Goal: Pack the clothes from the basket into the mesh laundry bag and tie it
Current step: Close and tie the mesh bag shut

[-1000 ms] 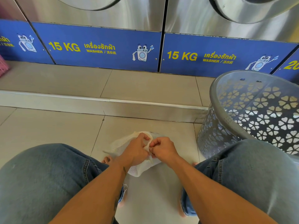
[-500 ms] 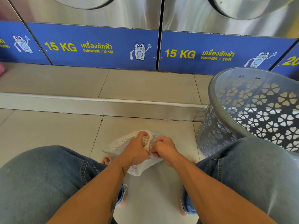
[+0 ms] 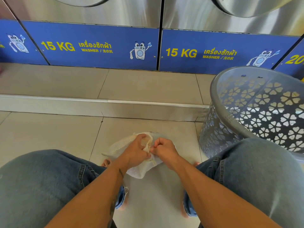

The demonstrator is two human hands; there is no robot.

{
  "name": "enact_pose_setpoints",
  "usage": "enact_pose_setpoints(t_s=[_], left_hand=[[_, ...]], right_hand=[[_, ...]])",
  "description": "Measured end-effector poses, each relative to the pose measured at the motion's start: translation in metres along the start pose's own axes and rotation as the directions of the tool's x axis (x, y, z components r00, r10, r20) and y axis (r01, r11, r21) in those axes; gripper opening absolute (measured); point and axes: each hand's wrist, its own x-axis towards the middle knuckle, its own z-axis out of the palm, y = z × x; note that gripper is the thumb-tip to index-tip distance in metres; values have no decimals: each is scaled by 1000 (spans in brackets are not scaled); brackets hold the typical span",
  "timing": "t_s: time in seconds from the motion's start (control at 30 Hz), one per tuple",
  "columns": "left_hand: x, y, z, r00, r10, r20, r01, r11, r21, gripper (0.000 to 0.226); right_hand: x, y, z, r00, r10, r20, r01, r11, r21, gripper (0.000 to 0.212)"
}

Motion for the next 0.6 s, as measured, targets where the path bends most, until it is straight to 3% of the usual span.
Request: enact_pose_setpoints(t_s=[0.17,0.4,0.5,0.6], left_hand=[[-1,1,0,1000,-25,18,25,999,30,85],[-3,1,2,995,-82,48,80,996,38,106],[-2,3,0,994,-110,22,110,993,-34,101],[-5,7,-1,993,-114,-21,112,989,-99,79]], right_hand=[[3,4,6,998,65,9,-65,996,53,36],[4,11,11,997,-11,-70,11,1000,4,33],[6,13,12,995,-58,-81,59,998,3,30],[9,16,9,996,-71,-47,70,997,-10,16]])
